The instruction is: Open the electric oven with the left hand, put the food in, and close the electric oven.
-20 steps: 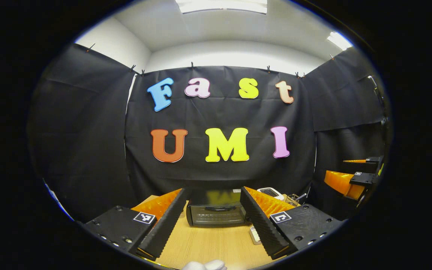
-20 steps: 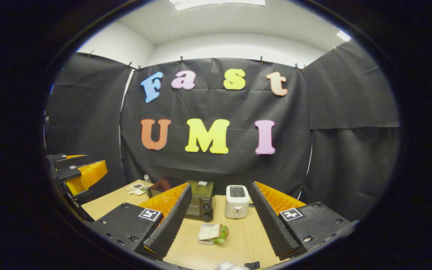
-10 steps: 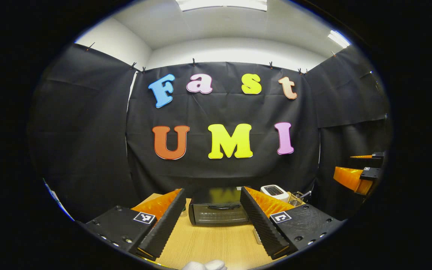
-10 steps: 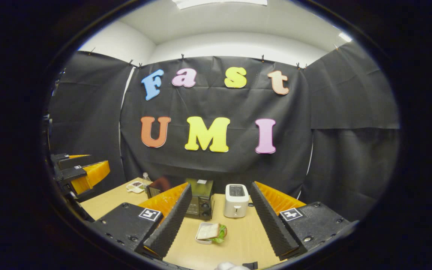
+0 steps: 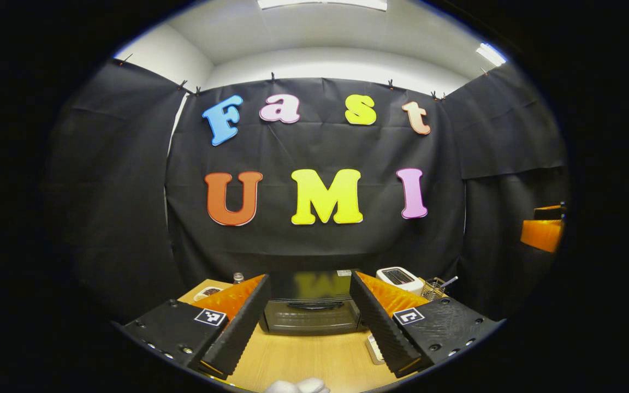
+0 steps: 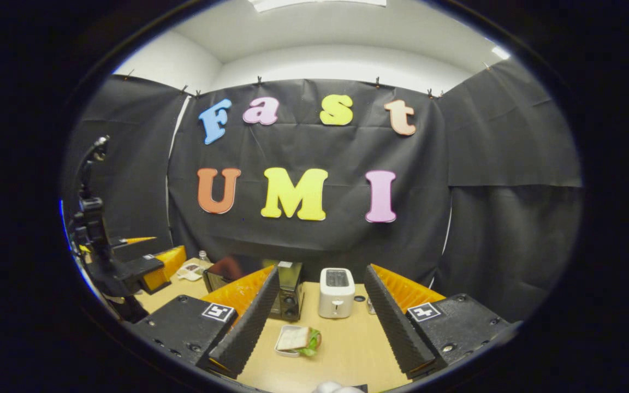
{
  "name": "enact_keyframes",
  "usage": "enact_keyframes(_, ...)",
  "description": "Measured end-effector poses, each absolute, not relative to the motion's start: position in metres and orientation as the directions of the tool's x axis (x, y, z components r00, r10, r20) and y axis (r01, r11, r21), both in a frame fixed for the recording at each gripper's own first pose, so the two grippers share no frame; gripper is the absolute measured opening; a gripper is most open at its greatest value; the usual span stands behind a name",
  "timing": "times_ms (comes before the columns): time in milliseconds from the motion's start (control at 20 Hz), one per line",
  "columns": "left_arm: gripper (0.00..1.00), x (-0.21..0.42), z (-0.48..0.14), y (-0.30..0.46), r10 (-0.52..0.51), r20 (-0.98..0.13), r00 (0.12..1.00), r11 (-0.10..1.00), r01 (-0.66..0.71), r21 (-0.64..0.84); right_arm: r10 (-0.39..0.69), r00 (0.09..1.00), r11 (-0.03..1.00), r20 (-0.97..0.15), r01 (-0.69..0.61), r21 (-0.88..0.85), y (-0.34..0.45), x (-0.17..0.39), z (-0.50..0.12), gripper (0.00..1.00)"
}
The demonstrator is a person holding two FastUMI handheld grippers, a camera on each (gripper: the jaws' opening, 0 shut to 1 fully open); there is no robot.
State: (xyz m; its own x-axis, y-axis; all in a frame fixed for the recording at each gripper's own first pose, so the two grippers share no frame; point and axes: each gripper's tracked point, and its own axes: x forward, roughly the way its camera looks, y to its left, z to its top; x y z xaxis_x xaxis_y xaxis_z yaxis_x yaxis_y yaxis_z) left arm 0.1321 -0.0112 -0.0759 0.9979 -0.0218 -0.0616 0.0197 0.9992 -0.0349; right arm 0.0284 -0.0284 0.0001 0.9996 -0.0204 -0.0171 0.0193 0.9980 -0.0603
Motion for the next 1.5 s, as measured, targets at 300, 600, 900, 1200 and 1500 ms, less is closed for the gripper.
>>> enact_keyframes(300, 0.95, 0.228, -0.161, -0.031, -0.040, -0.208, 0.977, 0.999, 0.032, -0.041, -0.091, 0.995, 0.992, -0.044, 0.087, -0.090, -0.062, 0.036, -0.003, 1.00)
enact_keyframes(600, 0.96, 0.299, -0.241, -0.036, -0.028, -0.333, 0.943, 1.000, 0.024, -0.016, -0.162, 0.982, 0.984, -0.101, 0.153, -0.097, -0.084, 0.040, -0.023, 1.00)
enact_keyframes(900, 0.99, 0.330, -0.278, -0.030, 0.007, -0.381, 0.924, 1.000, 0.002, 0.023, -0.192, 0.971, 0.980, -0.144, 0.181, -0.088, -0.096, 0.046, -0.041, 1.00)
enact_keyframes(1200, 0.99, 0.316, -0.283, -0.033, 0.015, -0.397, 0.918, 1.000, -0.008, 0.020, -0.183, 0.971, 0.982, -0.156, 0.174, -0.073, -0.096, 0.051, -0.046, 1.00)
enact_keyframes(1500, 0.99, 0.278, -0.289, -0.033, 0.010, -0.406, 0.914, 1.000, -0.001, 0.021, -0.156, 0.971, 0.987, -0.179, 0.145, -0.068, -0.090, 0.053, -0.057, 1.00)
